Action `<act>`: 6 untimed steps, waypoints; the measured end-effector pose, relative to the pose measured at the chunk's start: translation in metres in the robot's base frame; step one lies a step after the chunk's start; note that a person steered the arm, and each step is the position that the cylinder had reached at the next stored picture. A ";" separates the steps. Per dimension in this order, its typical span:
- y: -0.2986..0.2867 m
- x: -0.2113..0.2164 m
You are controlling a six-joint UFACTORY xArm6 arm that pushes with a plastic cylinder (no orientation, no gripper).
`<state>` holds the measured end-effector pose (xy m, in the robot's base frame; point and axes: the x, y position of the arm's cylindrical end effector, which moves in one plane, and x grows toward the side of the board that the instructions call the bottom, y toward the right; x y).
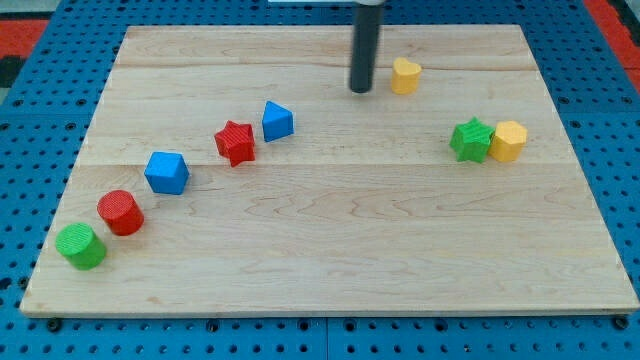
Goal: Slide the blue triangle to the center left
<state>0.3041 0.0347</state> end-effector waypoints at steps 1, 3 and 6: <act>0.047 -0.032; 0.124 0.056; -0.197 0.073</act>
